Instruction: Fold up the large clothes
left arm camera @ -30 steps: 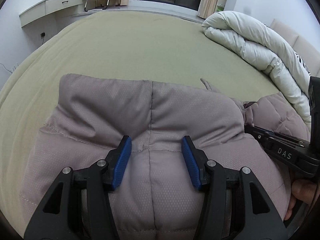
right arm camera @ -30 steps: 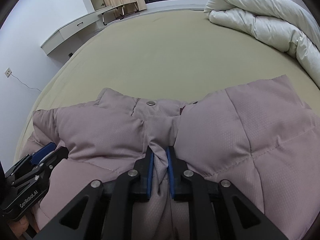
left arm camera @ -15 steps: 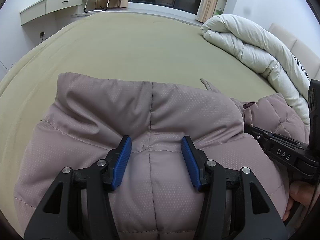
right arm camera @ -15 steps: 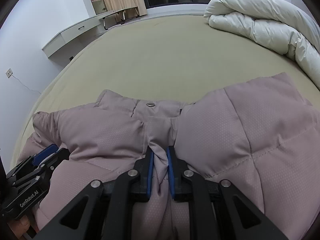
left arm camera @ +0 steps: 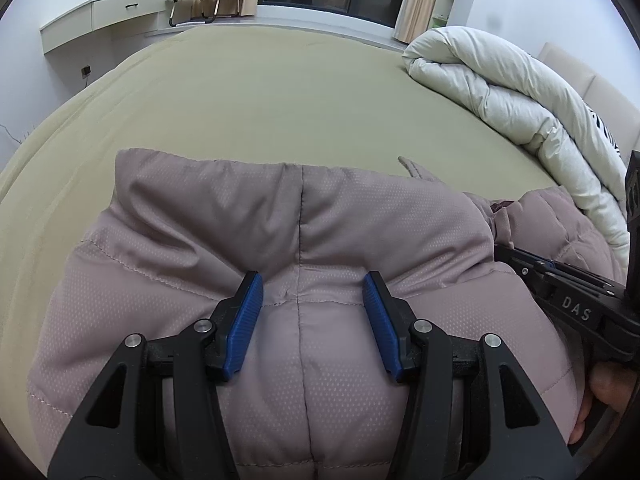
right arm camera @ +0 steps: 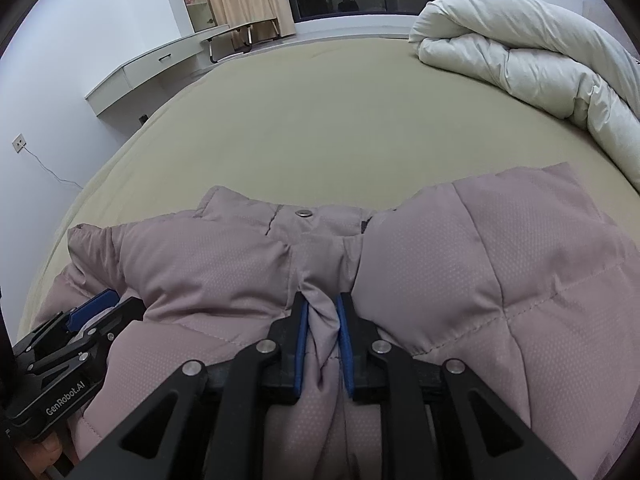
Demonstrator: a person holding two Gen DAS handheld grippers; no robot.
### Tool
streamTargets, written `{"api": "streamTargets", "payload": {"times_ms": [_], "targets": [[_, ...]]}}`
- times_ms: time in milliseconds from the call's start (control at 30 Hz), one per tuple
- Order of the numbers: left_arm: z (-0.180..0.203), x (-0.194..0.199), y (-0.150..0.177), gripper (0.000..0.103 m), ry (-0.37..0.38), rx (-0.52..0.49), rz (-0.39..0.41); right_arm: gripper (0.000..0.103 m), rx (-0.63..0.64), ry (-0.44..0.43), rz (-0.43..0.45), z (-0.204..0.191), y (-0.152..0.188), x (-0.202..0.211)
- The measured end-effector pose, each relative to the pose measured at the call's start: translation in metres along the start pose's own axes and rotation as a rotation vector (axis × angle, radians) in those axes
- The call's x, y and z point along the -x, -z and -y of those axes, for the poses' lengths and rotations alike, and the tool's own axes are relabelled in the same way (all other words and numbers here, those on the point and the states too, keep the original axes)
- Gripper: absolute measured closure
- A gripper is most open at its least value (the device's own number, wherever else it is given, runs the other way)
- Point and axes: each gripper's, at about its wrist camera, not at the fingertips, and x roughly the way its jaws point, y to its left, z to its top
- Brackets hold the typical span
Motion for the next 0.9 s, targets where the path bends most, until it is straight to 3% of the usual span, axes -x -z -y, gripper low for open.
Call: {"api": "streamTargets", "payload": {"times_ms": [33,100,133,167,267,333,367,400,433,533,700,900], "targets": [[-0.001,0.006,-0.001,0.052,0.001,0.002,-0.004,0.080,-0.016,-0.018,-0.002,0.001,-0.001,0.009],[0.002,0.027,0.000,0.052,-0.010,-0.002,0.006,0.053,-0.058,-0.103,0.014,0.011,-0.001,0.039],[0.004,0.042,0.003,0.052,-0.011,-0.007,0.026,0.041,-0.073,-0.133,0.050,0.018,0.000,0.056],[0.006,0.053,0.006,0.052,-0.009,-0.018,0.041,0.036,-0.080,-0.122,0.113,0.028,0.004,0.080],[0.012,0.080,0.021,0.052,-0.040,-0.067,0.089,0.036,-0.087,-0.024,0.202,0.061,0.013,0.125],[0.010,0.074,0.025,0.052,-0.058,-0.077,0.068,0.038,-0.109,0.042,0.134,0.086,0.018,0.120],[0.008,0.071,0.025,0.052,-0.054,-0.067,0.058,0.049,-0.128,0.071,0.073,0.098,0.021,0.110],[0.004,0.067,0.023,0.052,-0.052,-0.048,0.051,0.054,-0.140,0.087,0.015,0.109,0.025,0.097],[0.002,0.064,0.021,0.052,-0.051,-0.038,0.046,0.056,-0.141,0.092,-0.012,0.116,0.032,0.086],[0.004,0.054,0.019,0.051,-0.061,-0.045,0.043,0.056,-0.091,0.124,0.017,0.119,0.043,0.070],[-0.004,0.040,0.021,0.051,-0.046,-0.026,0.049,0.056,-0.115,0.137,0.025,0.128,0.042,0.049],[-0.020,0.028,0.024,0.051,0.001,0.003,0.044,0.056,-0.157,0.114,0.061,0.144,0.054,0.048]]}}
